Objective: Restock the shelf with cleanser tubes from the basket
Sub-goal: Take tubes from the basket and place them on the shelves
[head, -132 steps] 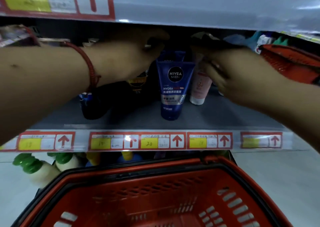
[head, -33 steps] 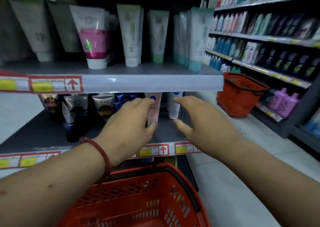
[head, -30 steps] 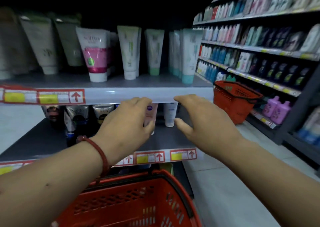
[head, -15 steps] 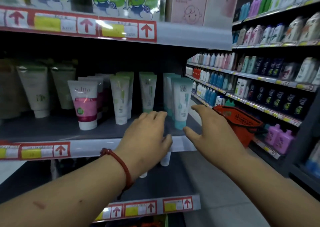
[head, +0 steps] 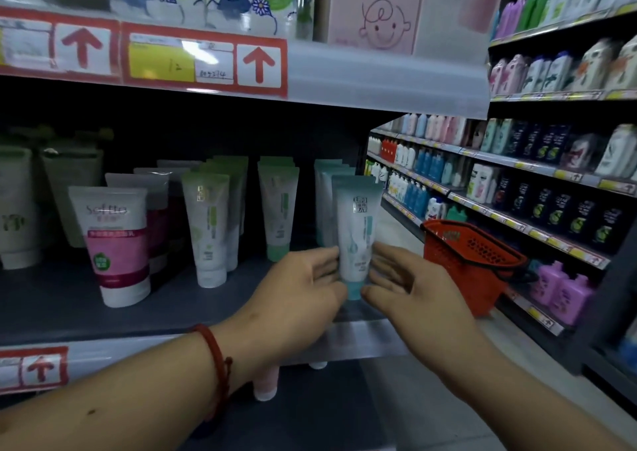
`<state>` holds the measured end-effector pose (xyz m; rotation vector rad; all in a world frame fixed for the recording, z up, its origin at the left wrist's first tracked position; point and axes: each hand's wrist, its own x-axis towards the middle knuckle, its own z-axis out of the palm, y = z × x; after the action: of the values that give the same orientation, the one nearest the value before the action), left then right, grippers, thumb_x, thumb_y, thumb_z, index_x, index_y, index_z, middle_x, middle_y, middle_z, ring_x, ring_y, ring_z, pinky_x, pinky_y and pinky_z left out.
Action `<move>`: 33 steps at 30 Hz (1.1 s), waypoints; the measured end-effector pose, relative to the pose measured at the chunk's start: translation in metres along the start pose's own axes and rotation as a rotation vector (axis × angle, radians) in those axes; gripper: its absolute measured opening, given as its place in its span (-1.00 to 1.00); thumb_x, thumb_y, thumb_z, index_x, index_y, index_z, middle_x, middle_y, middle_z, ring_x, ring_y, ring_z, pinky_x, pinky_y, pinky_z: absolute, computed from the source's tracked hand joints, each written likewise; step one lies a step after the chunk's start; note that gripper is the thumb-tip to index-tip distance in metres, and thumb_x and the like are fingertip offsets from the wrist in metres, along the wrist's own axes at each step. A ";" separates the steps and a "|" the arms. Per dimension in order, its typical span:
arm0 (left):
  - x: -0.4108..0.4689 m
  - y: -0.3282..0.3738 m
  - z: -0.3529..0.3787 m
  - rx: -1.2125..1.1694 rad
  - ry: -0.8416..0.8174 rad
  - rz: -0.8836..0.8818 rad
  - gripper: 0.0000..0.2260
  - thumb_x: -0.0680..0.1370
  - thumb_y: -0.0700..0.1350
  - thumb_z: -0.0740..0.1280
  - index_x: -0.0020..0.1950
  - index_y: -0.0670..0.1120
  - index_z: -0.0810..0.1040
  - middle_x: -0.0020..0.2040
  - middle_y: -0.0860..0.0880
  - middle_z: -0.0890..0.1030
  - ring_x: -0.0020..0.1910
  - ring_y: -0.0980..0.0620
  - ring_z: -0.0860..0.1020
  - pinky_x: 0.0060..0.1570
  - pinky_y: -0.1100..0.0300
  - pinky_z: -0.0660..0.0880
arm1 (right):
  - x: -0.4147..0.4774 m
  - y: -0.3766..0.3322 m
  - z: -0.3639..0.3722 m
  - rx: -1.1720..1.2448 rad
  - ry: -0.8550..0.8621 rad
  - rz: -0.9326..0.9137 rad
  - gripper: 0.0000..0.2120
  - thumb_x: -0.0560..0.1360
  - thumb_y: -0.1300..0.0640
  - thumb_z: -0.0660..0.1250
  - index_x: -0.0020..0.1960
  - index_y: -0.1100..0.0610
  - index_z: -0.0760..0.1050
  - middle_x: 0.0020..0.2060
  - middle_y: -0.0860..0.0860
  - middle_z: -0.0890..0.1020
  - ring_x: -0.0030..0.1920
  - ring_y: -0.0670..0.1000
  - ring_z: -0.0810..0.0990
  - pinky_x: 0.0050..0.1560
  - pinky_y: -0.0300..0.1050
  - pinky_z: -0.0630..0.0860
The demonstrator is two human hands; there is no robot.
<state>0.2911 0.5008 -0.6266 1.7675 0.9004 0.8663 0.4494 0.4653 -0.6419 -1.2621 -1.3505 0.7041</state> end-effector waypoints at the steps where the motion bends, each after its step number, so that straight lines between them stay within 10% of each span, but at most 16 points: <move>1: 0.001 -0.003 -0.002 -0.015 0.014 -0.017 -0.45 0.56 -0.46 0.23 -0.05 0.26 0.53 -0.22 0.47 0.62 -0.04 0.52 0.58 -0.02 0.58 0.44 | -0.001 -0.001 0.000 0.005 0.003 0.003 -0.48 0.47 0.56 0.31 0.37 0.23 0.51 0.21 0.00 0.67 0.21 -0.20 0.63 0.23 -0.35 0.52; 4: 0.008 -0.003 -0.006 -0.098 0.141 -0.088 -0.73 0.57 -0.14 0.35 -0.19 0.23 0.65 -0.06 0.24 0.69 0.07 0.25 0.62 0.30 0.19 0.51 | 0.003 -0.002 -0.004 -0.054 0.107 0.011 -0.65 0.55 0.41 0.34 0.31 0.21 0.55 0.12 -0.06 0.68 0.11 -0.27 0.65 0.09 -0.40 0.56; 8: 0.028 0.004 -0.010 -0.454 0.234 -0.223 -0.82 0.68 -0.01 0.23 -0.02 -0.04 0.54 0.03 -0.16 0.46 0.07 -0.07 0.47 0.12 0.11 0.49 | 0.024 -0.007 -0.011 0.214 0.252 0.224 -0.58 0.66 0.00 0.25 0.31 0.33 0.54 0.16 0.24 0.67 0.17 0.19 0.67 0.29 0.18 0.56; 11: 0.038 0.007 -0.017 -0.554 0.119 -0.317 -0.37 0.66 0.26 0.11 0.49 -0.21 0.40 0.42 -0.15 0.48 0.44 -0.10 0.44 0.47 -0.03 0.36 | 0.039 -0.006 -0.014 0.417 0.190 0.347 -0.40 0.66 -0.20 0.16 0.41 0.28 0.48 0.31 0.17 0.61 0.27 0.09 0.62 0.38 0.08 0.50; 14: 0.042 0.003 -0.024 -0.641 0.031 -0.333 -0.20 0.61 0.38 0.02 0.56 -0.24 0.30 0.54 -0.22 0.37 0.51 -0.13 0.38 0.53 -0.08 0.28 | 0.045 0.001 -0.015 0.534 0.090 0.377 -0.26 0.63 -0.30 0.10 0.48 0.32 0.38 0.40 0.22 0.53 0.37 0.14 0.55 0.45 0.11 0.43; 33: 0.069 -0.004 -0.023 -0.586 0.155 -0.312 -0.25 0.64 0.33 0.05 0.60 -0.22 0.23 0.60 -0.18 0.28 0.56 -0.11 0.30 0.56 -0.05 0.22 | 0.088 0.007 -0.023 0.560 0.063 0.334 -0.24 0.65 -0.30 0.04 0.50 0.33 0.34 0.41 0.25 0.51 0.41 0.18 0.50 0.52 0.18 0.32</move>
<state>0.3034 0.5710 -0.6117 1.0381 0.8780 0.9483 0.4882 0.5436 -0.6156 -1.0428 -0.8083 1.1706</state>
